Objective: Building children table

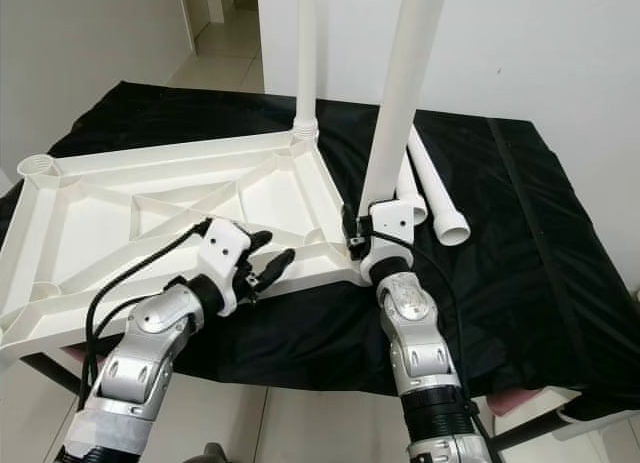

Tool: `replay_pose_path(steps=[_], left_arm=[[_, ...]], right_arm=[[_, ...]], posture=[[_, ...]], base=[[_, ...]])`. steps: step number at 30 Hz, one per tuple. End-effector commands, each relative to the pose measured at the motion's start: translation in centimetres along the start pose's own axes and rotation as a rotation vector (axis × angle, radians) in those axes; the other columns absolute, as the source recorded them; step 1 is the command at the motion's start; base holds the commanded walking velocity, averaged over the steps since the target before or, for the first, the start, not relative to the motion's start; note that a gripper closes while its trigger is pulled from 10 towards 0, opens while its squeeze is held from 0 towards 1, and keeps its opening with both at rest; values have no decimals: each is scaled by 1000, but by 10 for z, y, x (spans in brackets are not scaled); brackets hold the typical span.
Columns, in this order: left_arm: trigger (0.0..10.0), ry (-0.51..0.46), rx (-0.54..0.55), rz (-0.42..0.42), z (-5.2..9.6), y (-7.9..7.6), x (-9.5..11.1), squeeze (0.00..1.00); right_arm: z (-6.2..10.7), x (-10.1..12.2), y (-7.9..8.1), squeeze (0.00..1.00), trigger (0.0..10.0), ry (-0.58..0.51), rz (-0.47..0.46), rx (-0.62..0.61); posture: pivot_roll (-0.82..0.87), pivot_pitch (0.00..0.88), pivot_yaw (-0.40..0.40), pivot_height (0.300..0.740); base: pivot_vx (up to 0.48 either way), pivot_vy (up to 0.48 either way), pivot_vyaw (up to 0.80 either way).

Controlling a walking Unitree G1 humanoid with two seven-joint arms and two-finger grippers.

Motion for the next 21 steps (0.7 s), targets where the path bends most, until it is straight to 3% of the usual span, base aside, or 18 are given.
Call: replay_pose_path(steps=[1,2,13,21], left_arm=[[10000,-8,-47,30,1,-9,4,0],[10000,-30,-105,33,2,-19,10,0],[10000,-27,-191,44,-1,-35,12,0],[10000,5,-190,49,3,-35,8,0]], right_arm=[[1,-10,-4,0,10000,40,-35,-20],[-3,-11,-4,0,10000,48,-52,-21],[-5,-17,-1,0,10000,65,-38,5],[-4,-17,10,0,10000,56,17,89]], posture=[[102,8,-27,740],[106,3,-31,740],[121,0,-39,740],[120,0,-34,740]], base=[[0,0,0],[0,0,0],[0,0,0],[0,0,0]])
Point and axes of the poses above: a point about 5 cm out from each wrist's last joint towards the gripper, its own z axis pointing back from the gripper into the wrist, its own x axis along the axis of the wrist's last joint, y = z × x, the point moved 5 cm from there along -z, pointing out of the wrist towards the gripper, and after that the axes turned 14 degrees about -z, right-handed, at the moved point
